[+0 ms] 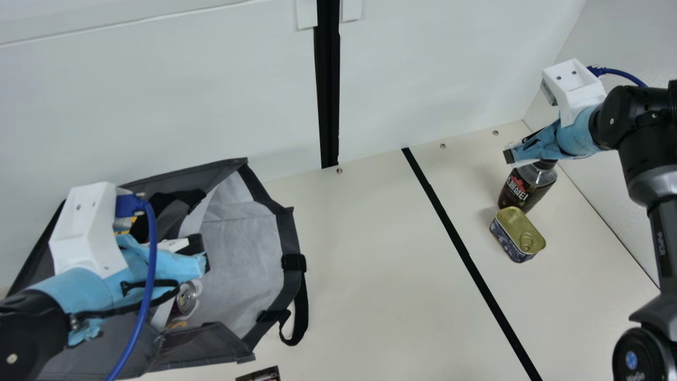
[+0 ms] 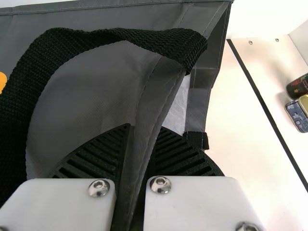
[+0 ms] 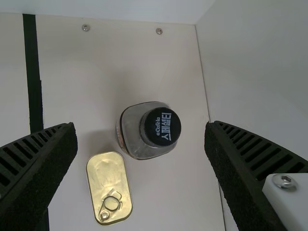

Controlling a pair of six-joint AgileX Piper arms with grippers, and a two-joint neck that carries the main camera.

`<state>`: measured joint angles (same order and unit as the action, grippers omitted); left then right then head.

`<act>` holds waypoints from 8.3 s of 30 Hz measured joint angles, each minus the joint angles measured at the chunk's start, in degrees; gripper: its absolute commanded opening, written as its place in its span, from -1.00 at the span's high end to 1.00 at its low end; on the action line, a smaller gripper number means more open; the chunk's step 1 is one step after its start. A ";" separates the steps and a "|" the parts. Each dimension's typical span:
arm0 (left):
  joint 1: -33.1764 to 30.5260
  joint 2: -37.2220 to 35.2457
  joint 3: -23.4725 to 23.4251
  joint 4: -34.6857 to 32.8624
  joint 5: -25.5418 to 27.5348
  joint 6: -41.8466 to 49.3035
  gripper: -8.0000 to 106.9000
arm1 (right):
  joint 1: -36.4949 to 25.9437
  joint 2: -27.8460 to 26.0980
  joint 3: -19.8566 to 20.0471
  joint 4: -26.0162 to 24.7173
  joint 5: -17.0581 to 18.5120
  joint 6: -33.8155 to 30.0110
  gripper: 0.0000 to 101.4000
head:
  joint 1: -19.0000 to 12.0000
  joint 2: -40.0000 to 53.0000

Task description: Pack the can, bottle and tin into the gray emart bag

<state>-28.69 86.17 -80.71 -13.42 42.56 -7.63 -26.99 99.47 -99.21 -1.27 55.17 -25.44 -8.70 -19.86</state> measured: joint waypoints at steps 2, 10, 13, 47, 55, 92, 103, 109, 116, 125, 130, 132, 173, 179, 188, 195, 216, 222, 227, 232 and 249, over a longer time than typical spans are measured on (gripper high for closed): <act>0.00 0.00 0.00 0.00 0.00 0.00 0.68 | -0.58 1.16 -1.13 0.89 0.70 -0.35 -0.79 | 0.00 -0.09; 0.00 0.00 0.00 0.00 0.00 0.00 0.68 | -2.31 5.00 -5.32 3.55 3.76 -0.93 -0.79 | 0.00 -0.09; 0.00 0.00 0.00 0.00 0.00 0.00 0.68 | -2.77 6.14 -6.59 3.80 4.26 -0.99 -0.79 | 0.00 0.00; 0.00 0.00 0.00 0.00 0.00 0.00 0.68 | -6.12 11.21 -7.95 6.44 6.31 -2.94 -0.79 | 0.00 -0.09; 0.00 0.00 0.00 0.00 0.00 0.00 0.68 | -6.23 12.78 -8.84 7.51 6.85 -2.69 -0.27 | 0.00 -0.09; 0.00 0.00 0.00 0.00 0.00 0.00 0.68 | -5.08 8.46 -9.20 13.70 9.10 -8.00 1.00 | 0.00 -0.09; 0.00 0.00 0.00 0.00 0.00 0.00 0.68 | -2.07 3.53 -4.95 14.51 8.72 -9.92 1.00 | 0.00 0.00; 0.00 0.00 0.00 0.00 0.00 0.00 0.68 | -0.28 0.59 -1.99 14.76 8.30 -10.93 1.00 | 0.00 -0.09; 0.00 0.00 0.00 0.00 0.00 0.00 0.68 | 1.83 -2.23 0.78 14.76 8.03 -11.43 1.00 | 0.00 -0.09; 0.00 0.00 0.00 0.00 0.00 0.00 0.68 | 4.75 -5.10 3.57 14.81 7.64 -11.78 1.00 | 0.00 0.00; 0.00 0.00 0.00 0.00 0.00 0.00 0.68 | 6.71 -6.69 5.03 14.55 7.32 -11.33 1.00 | 0.00 -0.09; 0.00 0.00 0.00 0.00 0.00 0.00 0.68 | 7.50 -7.25 5.53 14.27 7.15 -11.12 1.00 | 0.00 0.00; 0.00 0.00 0.00 0.00 0.00 0.00 0.68 | 24.69 -17.13 12.81 16.24 8.25 -8.99 1.00 | 0.00 -0.09; 0.00 0.00 0.00 0.00 0.00 0.00 0.68 | 27.68 -19.09 14.60 16.66 8.98 -8.99 1.00 | 0.00 -0.09; 0.00 0.00 0.00 0.00 0.00 0.00 0.68 | 32.34 -21.29 15.94 15.94 9.65 -9.24 1.00 | 0.00 -0.09; 0.00 0.00 0.00 0.00 0.00 0.00 0.68 | 35.57 -22.60 16.42 15.82 10.99 -10.03 1.00 | 0.00 -0.09; 0.00 0.00 0.00 0.00 0.00 0.00 0.68 | 41.11 -26.13 19.29 19.76 11.71 -11.59 1.00 | 0.00 -0.09; 0.00 0.00 0.00 0.00 0.00 0.00 0.68 | 40.94 -26.86 20.21 23.58 9.16 -13.45 1.00 | 0.00 0.00; 0.00 0.00 0.00 0.00 0.00 0.00 0.68 | 40.47 -27.26 21.33 26.44 6.19 -15.08 1.00 | 0.00 0.00; 0.00 0.00 0.00 0.00 0.00 0.00 0.68 | 40.03 -27.77 22.69 30.30 3.01 -17.51 1.00 | 0.00 -0.09; 0.00 0.00 0.00 0.00 0.00 0.00 0.68 | 40.88 -27.65 27.38 41.96 -6.94 -26.10 1.00 | 0.00 -0.09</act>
<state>-28.69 86.17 -80.71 -13.42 42.56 -7.63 13.89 71.82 -71.83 40.69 48.24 -51.54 -8.70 -19.95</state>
